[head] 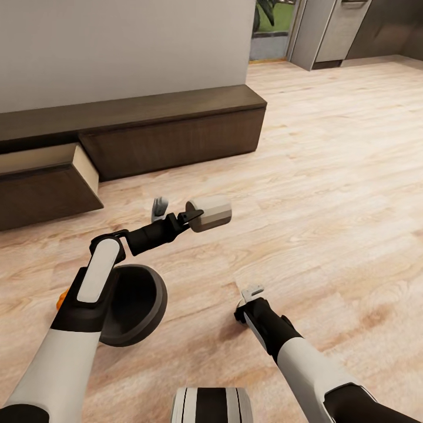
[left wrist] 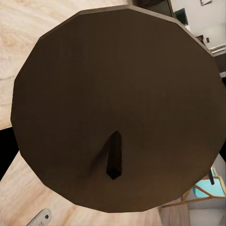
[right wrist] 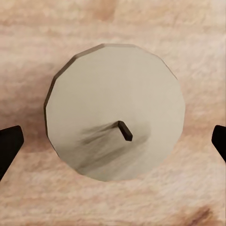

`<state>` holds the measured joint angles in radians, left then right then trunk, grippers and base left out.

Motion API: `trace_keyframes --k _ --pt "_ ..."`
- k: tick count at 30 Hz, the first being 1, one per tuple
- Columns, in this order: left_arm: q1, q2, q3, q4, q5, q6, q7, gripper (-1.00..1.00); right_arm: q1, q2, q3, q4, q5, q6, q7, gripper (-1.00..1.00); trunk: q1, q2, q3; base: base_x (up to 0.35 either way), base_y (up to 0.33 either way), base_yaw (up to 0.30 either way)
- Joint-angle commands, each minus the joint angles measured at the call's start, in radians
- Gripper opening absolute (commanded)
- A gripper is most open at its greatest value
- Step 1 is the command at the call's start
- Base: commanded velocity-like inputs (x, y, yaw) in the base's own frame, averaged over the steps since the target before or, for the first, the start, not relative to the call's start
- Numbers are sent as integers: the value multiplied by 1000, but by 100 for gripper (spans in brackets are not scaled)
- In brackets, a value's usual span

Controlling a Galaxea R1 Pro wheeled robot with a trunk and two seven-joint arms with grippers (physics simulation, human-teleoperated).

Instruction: Place each of the two pumpkins and all three candles from the living room inside a cabinet in the living room (use any cabinet), then make sure every cabinet is closed, and position the cauldron so it is next to a table in the living room.

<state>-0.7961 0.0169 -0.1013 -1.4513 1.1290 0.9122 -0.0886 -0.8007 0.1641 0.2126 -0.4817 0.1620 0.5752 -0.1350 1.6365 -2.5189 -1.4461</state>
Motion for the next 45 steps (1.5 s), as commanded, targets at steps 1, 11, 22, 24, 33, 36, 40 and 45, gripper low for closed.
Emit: trace_keyframes --k 1,11,22,24,33,36,40,45 --pt "0 0 0 0 -2 -1 -2 -100 0 0 0 0 0 0 0 100 0 0 0 111 0 0" --pt "1 -1 0 -1 -2 0 -2 -100 0 0 -1 0 -1 0 0 100 0 0 0 87 0 0" --pt "2 -3 0 -1 -1 0 -2 -100 0 0 -1 0 -1 1 1 100 4 -2 -31 0 0 0" --pt "2 -3 0 -1 -1 0 -2 -100 0 0 -1 0 -1 2 1 100 4 -2 -31 0 0 0" --pt "2 -3 0 -2 -1 1 -2 -100 0 0 -1 0 -1 0 2 100 5 -3 -46 0 0 0" --pt "7 -2 0 -6 1 6 -3 -100 -6 0 0 -3 3 6 5 100 6 -3 -54 0 0 0" --pt "12 -1 0 -6 1 7 -3 -100 -10 0 1 11 4 29 7 100 6 -3 -54 0 0 0" --pt "26 5 1 -6 2 7 -20 -100 -16 -1 -1 2 6 56 3 100 6 -3 -54 0 0 0"
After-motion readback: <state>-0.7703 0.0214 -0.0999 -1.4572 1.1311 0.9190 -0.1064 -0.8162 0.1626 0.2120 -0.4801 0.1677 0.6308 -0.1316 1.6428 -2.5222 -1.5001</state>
